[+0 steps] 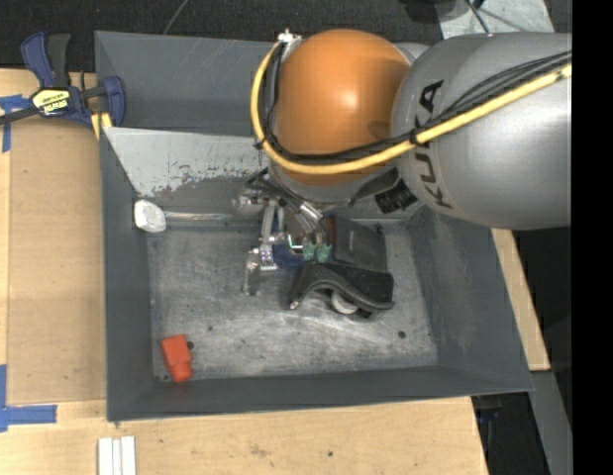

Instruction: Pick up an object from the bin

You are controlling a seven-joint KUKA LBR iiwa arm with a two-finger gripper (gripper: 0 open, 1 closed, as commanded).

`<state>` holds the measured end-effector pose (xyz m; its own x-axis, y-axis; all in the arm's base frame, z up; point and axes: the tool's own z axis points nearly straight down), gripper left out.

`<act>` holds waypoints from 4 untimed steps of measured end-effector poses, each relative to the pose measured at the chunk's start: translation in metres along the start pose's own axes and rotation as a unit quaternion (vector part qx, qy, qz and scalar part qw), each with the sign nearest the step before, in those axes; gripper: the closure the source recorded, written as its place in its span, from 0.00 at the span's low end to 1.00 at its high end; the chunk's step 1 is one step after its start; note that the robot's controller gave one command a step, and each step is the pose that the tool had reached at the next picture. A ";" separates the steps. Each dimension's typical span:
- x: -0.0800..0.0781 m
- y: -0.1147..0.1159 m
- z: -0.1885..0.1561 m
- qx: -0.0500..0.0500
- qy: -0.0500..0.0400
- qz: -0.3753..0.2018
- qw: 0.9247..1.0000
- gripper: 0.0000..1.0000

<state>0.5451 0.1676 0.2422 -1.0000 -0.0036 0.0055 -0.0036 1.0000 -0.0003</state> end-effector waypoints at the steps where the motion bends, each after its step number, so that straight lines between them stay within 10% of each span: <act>1: -0.027 -0.070 0.141 0.001 -0.001 -0.016 1.000 0.00; 2: -0.030 -0.138 0.140 0.001 -0.004 -0.097 0.995 0.00; 3: -0.043 -0.148 0.165 -0.007 -0.006 -0.055 0.998 0.00; 4: -0.045 -0.148 0.161 -0.007 -0.011 -0.053 0.998 1.00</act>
Offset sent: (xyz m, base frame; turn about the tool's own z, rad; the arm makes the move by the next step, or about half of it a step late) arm 0.0269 -0.0664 -0.1371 -0.0352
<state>0.5903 0.0192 0.0807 -0.9938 -0.1102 -0.0170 -0.1104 0.9938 0.0129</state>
